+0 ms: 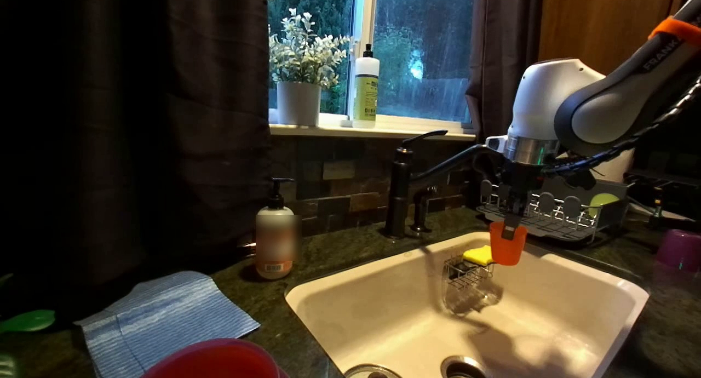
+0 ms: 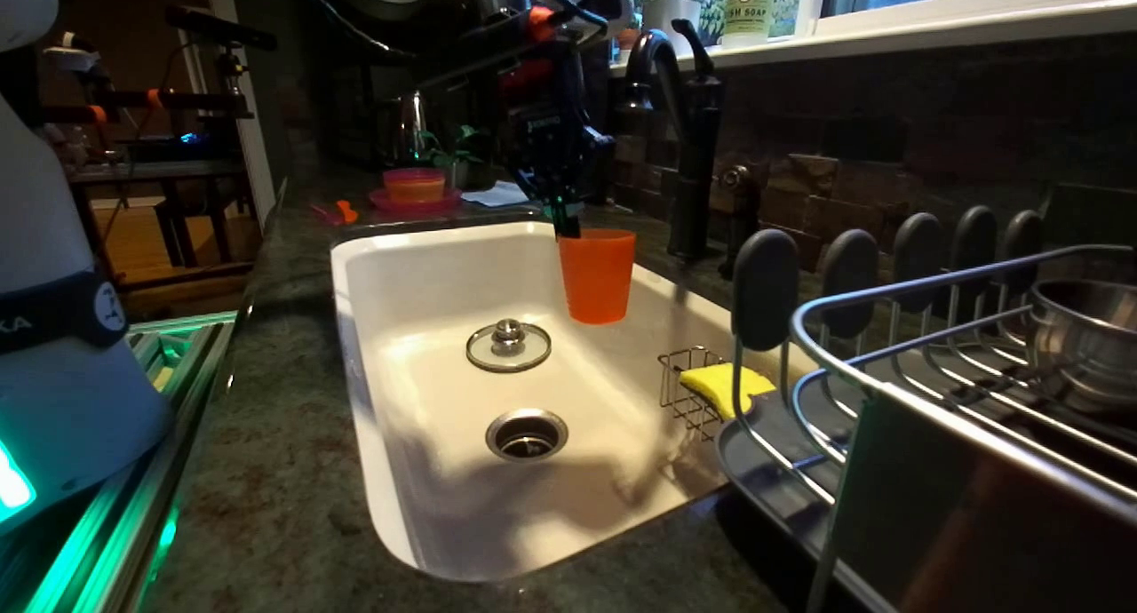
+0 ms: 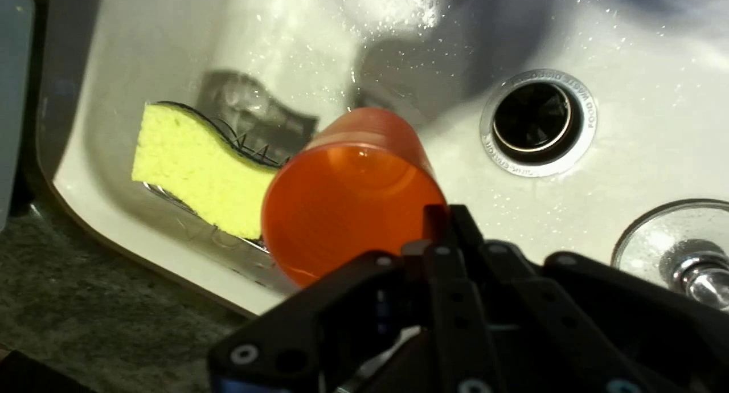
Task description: Remove the orange cup from the drying rack and put it in the sink
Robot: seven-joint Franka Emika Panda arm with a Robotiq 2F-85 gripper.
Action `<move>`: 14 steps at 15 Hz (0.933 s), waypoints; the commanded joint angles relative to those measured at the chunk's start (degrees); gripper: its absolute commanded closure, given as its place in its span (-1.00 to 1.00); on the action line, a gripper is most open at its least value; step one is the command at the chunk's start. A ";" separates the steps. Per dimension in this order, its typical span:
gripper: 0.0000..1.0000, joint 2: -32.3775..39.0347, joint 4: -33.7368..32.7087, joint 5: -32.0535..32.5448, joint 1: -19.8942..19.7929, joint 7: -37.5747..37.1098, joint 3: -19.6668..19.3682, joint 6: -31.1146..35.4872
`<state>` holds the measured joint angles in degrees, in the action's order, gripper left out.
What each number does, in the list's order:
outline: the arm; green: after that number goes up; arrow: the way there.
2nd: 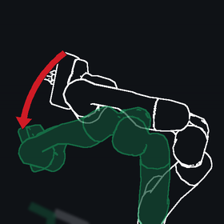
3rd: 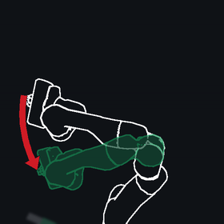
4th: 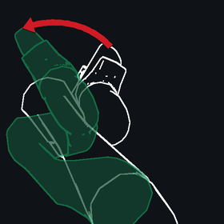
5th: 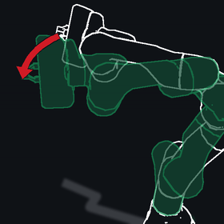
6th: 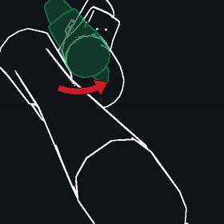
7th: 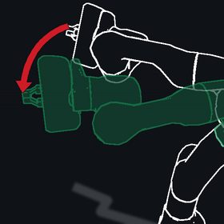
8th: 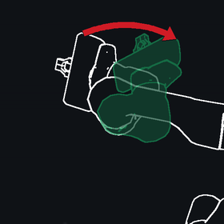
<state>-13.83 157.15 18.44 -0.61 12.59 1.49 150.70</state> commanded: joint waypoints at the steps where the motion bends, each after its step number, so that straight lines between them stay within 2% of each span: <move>1: 0.98 5.04 -0.54 4.67 -0.39 -2.32 1.83 3.97; 3: 0.98 7.39 -0.90 5.91 -0.36 -3.26 2.12 4.97; 5: 0.98 9.46 -1.20 4.30 0.45 -1.98 1.71 5.18; 6: 0.93 6.48 -0.29 3.82 0.45 -1.34 1.34 3.74; 11: 0.98 9.40 -1.71 3.86 0.85 -1.95 1.57 3.29; 14: 0.98 14.52 -3.82 3.74 2.52 -3.07 3.08 3.81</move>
<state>-4.29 155.75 22.28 0.08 11.22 3.38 154.74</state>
